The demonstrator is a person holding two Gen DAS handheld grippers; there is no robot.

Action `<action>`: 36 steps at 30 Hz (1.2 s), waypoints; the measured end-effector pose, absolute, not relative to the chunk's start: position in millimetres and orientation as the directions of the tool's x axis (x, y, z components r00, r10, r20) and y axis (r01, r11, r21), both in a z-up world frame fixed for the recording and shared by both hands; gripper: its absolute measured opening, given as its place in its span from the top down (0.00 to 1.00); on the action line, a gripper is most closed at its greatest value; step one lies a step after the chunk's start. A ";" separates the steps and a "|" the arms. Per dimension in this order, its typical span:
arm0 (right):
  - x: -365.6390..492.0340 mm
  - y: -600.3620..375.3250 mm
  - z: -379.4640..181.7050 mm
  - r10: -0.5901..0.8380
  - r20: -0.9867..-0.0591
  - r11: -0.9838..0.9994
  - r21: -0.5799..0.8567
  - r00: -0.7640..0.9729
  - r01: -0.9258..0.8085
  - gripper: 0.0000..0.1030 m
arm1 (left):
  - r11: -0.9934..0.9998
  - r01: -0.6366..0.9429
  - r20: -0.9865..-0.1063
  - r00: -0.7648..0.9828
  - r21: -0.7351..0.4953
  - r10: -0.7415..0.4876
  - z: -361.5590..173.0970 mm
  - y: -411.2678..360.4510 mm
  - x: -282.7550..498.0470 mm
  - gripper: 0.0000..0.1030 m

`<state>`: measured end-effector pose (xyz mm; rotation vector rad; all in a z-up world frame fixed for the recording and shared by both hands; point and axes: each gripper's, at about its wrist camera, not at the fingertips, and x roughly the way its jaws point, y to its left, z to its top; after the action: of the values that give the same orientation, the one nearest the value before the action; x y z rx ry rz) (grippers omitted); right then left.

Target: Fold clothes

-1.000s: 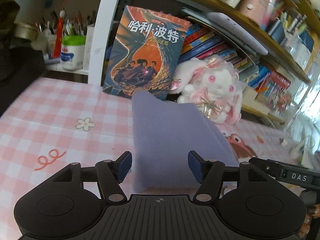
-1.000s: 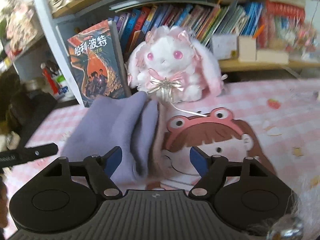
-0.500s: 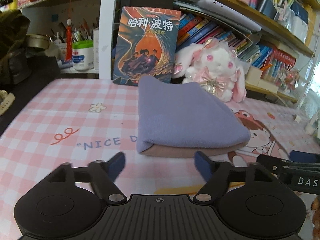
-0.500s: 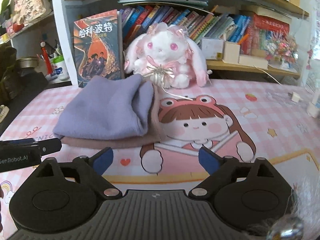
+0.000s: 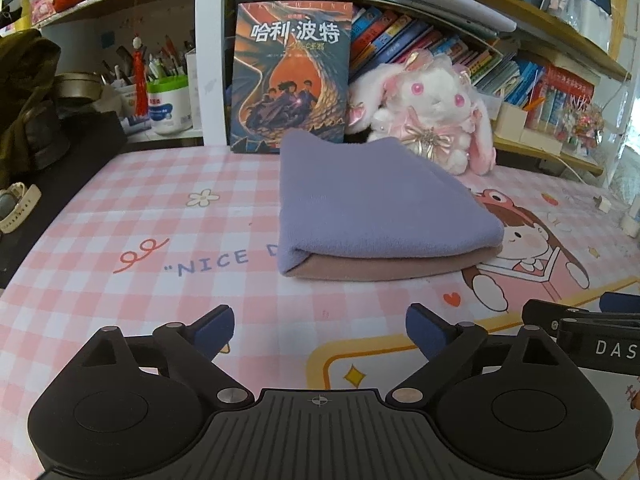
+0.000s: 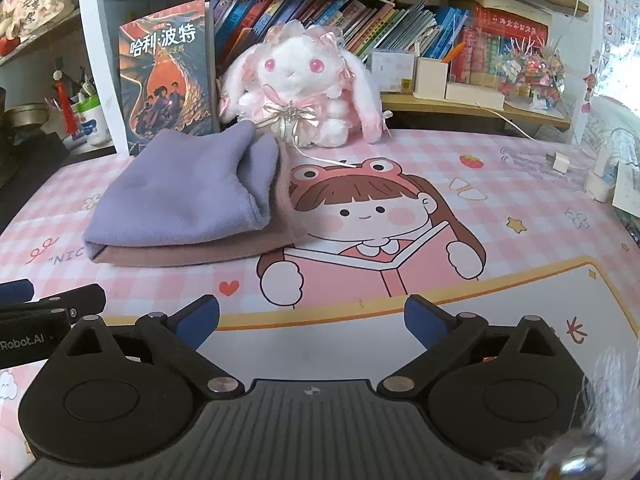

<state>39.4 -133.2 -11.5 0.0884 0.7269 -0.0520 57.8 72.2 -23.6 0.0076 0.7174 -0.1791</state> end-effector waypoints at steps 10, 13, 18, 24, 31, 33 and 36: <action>37.9 -131.0 -12.2 -0.016 -0.672 0.995 0.059 0.741 0.075 0.01 | 0.982 0.180 -0.658 0.734 -0.051 -0.169 -23.6 70.4 55.2 0.03; 37.8 -130.8 -12.5 -0.015 -0.673 0.996 0.058 0.739 0.073 0.00 | 0.982 0.184 -0.658 0.733 -0.052 -0.172 -23.7 69.9 55.2 0.03; 38.0 -131.4 -13.2 -0.015 -0.675 0.996 0.059 0.738 0.074 0.00 | 0.981 0.188 -0.657 0.732 -0.056 -0.178 -24.1 69.7 55.6 0.03; 38.9 -131.1 -14.0 -0.015 -0.678 0.996 0.058 0.735 0.074 0.00 | 0.980 0.188 -0.658 0.732 -0.058 -0.179 -24.5 69.6 55.8 0.03; 39.9 -130.1 -14.8 -0.015 -0.681 0.996 0.055 0.732 0.072 0.00 | 0.981 0.185 -0.659 0.731 -0.060 -0.178 -24.8 70.3 57.2 0.02; 40.2 -129.9 -15.1 -0.018 -0.682 0.996 0.052 0.731 0.073 0.00 | 0.981 0.185 -0.660 0.730 -0.061 -0.178 -24.9 70.2 57.6 0.02; 40.5 -129.5 -15.2 -0.019 -0.683 0.996 0.051 0.730 0.074 0.00 | 0.981 0.184 -0.662 0.728 -0.061 -0.177 -25.1 70.2 58.1 0.02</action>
<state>40.5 -129.5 -15.2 0.0763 0.7504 -0.0510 58.1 70.2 -25.1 0.0093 0.7282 -0.1990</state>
